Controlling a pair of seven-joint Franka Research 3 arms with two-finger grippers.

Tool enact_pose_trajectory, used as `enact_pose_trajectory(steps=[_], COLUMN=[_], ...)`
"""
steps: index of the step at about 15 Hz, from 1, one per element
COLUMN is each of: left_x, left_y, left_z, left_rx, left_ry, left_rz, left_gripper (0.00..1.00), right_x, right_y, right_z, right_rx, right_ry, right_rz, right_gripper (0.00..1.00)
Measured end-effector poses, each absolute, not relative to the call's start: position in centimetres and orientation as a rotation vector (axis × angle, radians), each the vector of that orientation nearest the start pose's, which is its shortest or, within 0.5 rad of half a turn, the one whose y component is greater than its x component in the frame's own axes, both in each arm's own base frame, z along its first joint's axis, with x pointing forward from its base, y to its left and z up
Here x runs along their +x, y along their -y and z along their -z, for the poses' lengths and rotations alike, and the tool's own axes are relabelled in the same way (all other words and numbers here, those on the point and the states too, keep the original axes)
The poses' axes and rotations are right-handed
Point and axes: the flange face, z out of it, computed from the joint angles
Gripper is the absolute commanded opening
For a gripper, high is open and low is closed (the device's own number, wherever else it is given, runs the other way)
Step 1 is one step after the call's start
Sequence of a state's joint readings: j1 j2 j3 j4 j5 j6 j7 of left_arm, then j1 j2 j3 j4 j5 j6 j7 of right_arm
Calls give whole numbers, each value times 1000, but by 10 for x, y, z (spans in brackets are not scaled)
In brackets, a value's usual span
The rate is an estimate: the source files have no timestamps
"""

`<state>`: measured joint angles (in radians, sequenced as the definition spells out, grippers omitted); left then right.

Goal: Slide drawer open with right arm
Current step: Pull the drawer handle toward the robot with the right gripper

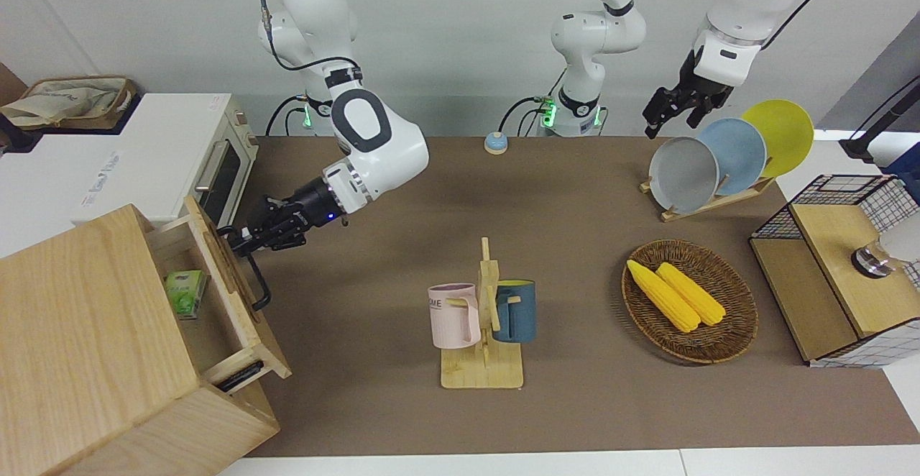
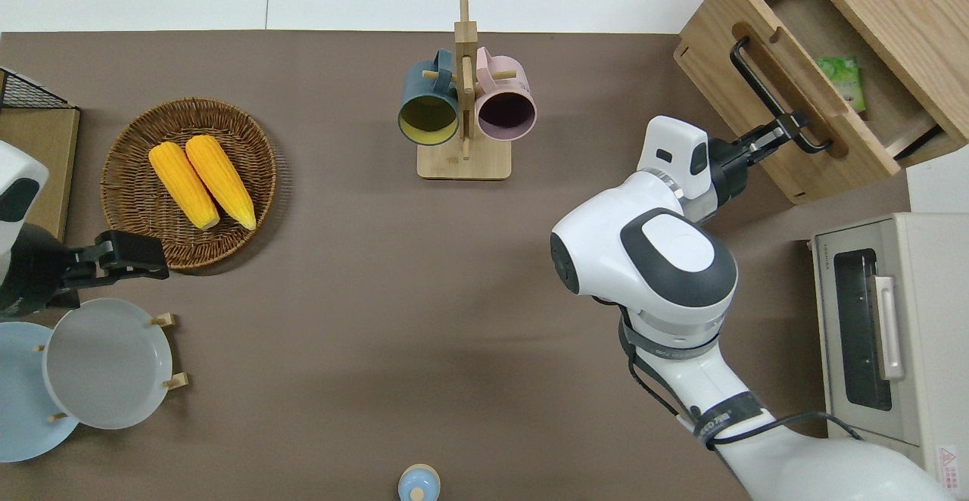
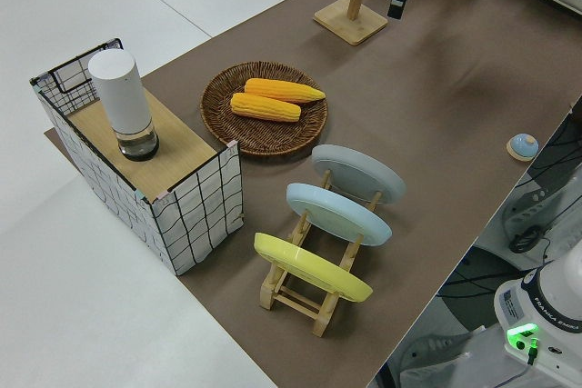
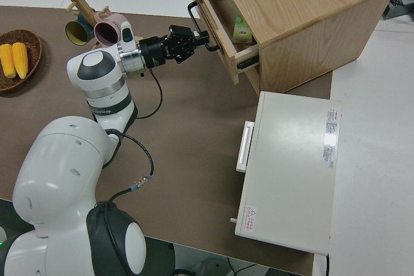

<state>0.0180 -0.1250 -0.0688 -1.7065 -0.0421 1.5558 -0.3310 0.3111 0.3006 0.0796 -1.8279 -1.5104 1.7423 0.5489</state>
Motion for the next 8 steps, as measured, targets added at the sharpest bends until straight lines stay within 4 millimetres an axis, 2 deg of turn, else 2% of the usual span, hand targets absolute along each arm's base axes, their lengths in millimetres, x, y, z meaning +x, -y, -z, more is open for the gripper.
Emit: enact_pose_trajectory(steps=[8], left_x=[512], left_y=[33], left_z=[-626], left_rx=[-3138], left_ry=[443], left_rz=[-50], left_gripper=[993], right_x=[583], right_y=[-215], right_z=[-423], right_rx=[1734], right_ry=[-416], right_rz=[-337], right_gripper=[0])
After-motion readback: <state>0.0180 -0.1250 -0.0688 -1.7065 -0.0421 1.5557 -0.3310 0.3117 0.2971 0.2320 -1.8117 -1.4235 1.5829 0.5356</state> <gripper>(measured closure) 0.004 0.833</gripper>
